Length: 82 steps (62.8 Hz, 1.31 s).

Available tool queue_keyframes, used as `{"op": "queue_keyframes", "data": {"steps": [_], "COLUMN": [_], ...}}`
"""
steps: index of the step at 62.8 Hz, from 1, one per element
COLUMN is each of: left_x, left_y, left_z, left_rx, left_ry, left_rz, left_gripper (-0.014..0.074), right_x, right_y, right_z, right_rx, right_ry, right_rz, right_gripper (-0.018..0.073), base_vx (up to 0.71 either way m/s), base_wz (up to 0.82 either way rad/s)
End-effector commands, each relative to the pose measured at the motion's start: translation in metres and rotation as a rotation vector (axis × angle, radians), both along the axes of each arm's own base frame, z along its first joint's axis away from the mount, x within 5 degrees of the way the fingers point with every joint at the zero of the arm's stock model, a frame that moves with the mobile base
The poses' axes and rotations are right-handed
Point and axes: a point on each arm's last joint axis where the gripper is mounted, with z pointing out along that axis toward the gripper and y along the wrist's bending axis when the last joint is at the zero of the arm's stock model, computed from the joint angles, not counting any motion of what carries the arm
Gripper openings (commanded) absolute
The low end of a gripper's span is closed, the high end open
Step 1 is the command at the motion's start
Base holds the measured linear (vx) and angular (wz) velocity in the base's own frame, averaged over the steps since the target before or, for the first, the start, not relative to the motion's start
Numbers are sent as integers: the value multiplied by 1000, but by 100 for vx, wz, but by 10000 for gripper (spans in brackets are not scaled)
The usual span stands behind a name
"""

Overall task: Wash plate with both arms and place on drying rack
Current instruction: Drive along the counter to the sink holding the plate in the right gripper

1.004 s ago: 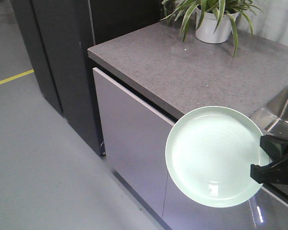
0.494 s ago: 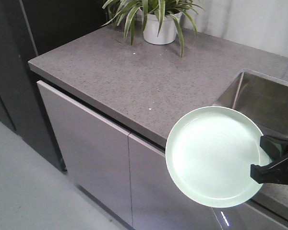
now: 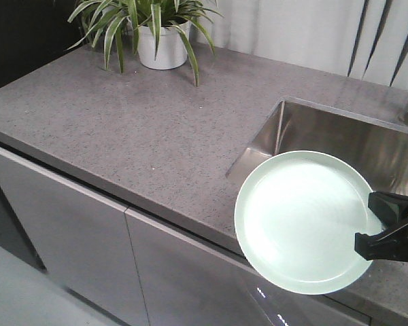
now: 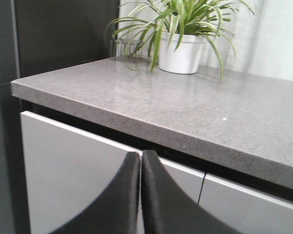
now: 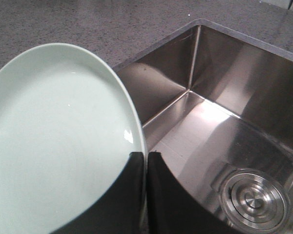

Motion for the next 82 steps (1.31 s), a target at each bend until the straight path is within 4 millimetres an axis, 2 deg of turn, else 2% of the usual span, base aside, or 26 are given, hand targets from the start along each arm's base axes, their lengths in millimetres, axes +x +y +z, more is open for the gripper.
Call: {"op": "queue_keyframes", "data": {"steps": [1,82], "left_x": [-1,-1], "left_y": [0,0], "left_z": [2,2], "left_rx": [-18,-18], "left_ry": [-70,-70], "left_rz": [0,0], "left_gripper": [-6,-6], "right_x": [3,3], "right_y": [0,0], "right_z": [18,18], "right_rx": [14,15], "right_ry": [-115,-115], "right_rz": [-4,-4], "right_gripper": [-8,-8], "base_vx": [6,6], "base_wz": [-25,-24]}}
